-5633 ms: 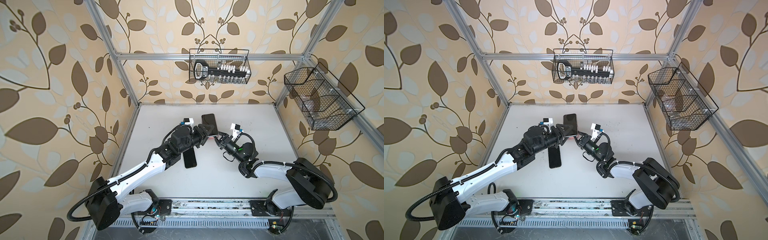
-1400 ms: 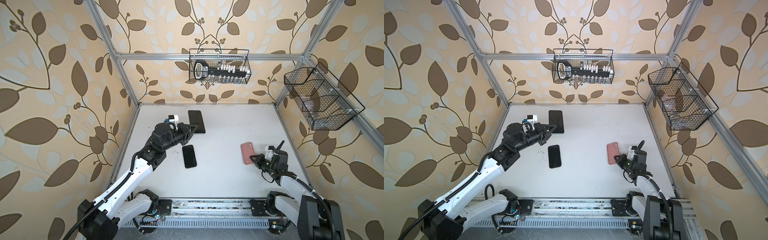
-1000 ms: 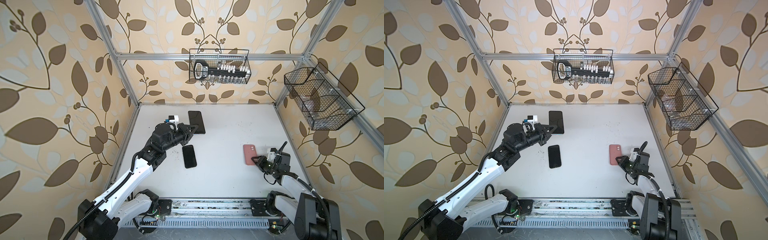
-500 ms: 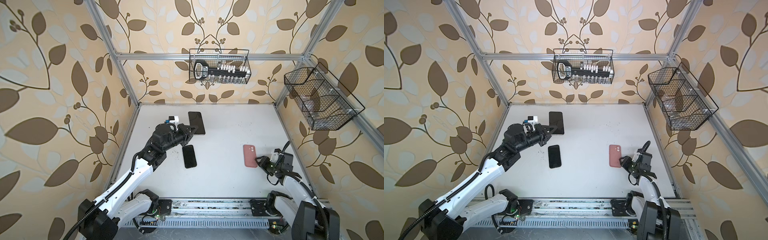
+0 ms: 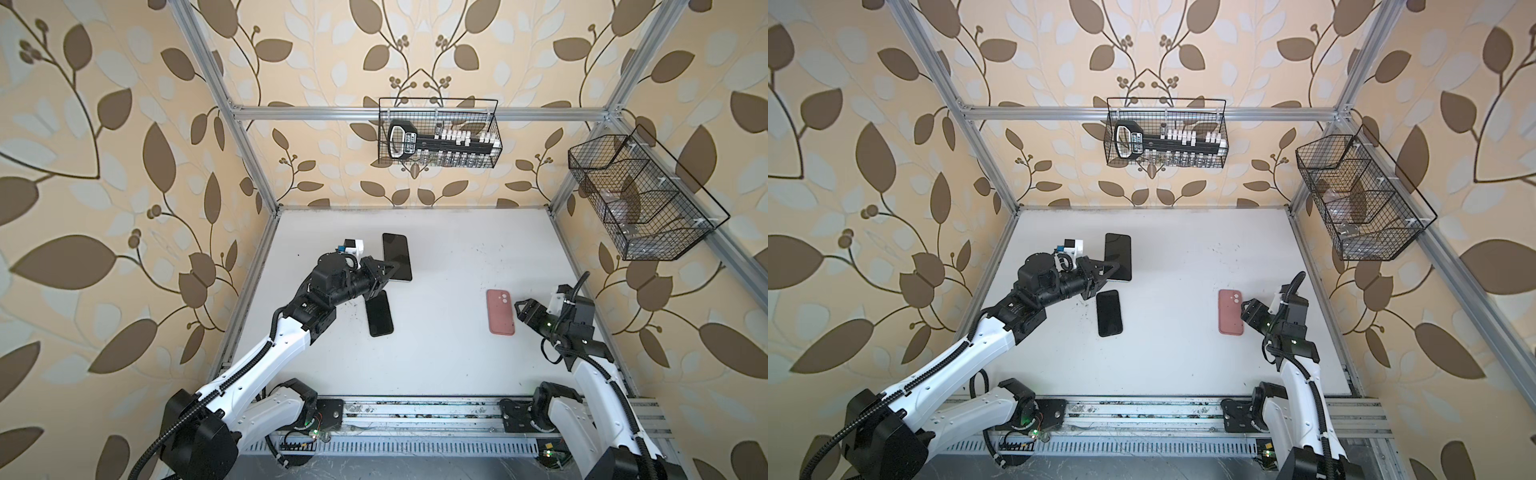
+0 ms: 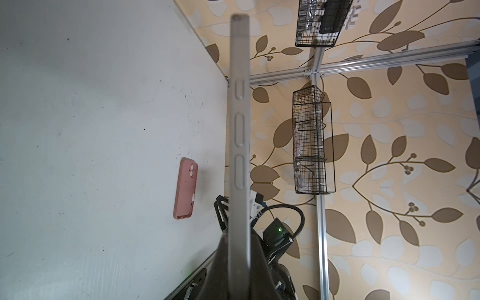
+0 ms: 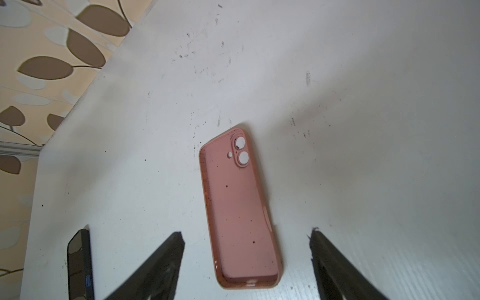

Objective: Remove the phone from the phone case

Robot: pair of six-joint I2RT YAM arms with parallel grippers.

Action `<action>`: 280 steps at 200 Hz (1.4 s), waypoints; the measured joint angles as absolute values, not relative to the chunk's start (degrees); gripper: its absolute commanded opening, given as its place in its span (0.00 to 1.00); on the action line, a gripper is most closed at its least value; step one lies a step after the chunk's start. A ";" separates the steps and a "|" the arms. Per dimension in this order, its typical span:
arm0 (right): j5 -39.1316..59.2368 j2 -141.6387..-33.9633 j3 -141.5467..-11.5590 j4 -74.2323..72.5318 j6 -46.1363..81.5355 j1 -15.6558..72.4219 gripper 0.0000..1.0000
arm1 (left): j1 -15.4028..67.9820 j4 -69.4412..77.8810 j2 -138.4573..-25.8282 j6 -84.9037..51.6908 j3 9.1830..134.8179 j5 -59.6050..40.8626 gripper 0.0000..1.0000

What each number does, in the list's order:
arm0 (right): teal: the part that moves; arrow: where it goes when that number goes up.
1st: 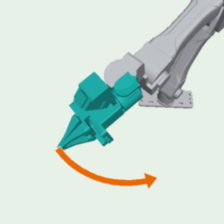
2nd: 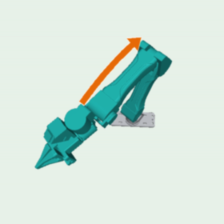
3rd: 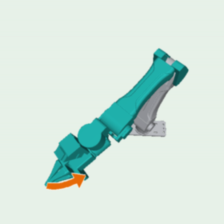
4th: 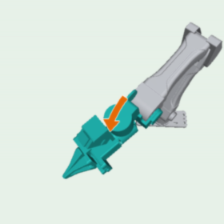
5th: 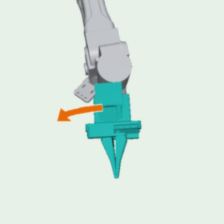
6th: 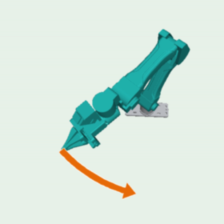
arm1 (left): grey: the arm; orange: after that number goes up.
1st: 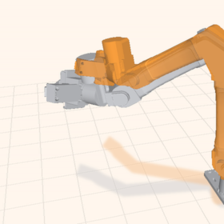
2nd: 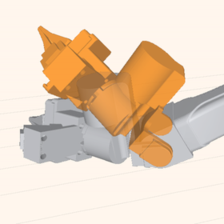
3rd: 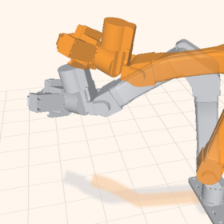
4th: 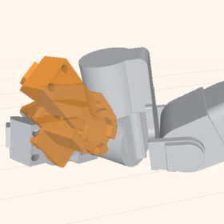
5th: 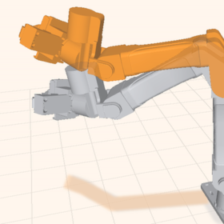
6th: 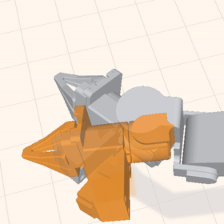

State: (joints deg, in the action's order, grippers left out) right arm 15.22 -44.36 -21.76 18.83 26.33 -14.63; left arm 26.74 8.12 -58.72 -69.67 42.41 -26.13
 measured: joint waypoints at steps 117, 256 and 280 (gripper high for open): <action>15.68 -45.65 -20.69 16.51 28.58 -10.31 0.80 | 36.95 18.15 -65.80 -63.33 30.33 -19.44 0.00; 16.10 -45.50 -19.64 15.07 29.12 -10.13 0.80 | 40.21 32.73 -79.57 -63.20 26.04 -14.61 0.00; 16.10 -45.50 -19.11 14.81 29.12 -10.13 0.80 | 40.21 35.66 -82.74 -63.46 25.78 -14.55 0.00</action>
State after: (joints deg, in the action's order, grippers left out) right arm 16.10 -45.50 -19.11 14.81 29.12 -10.13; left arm 40.21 35.66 -82.74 -63.46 25.78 -14.55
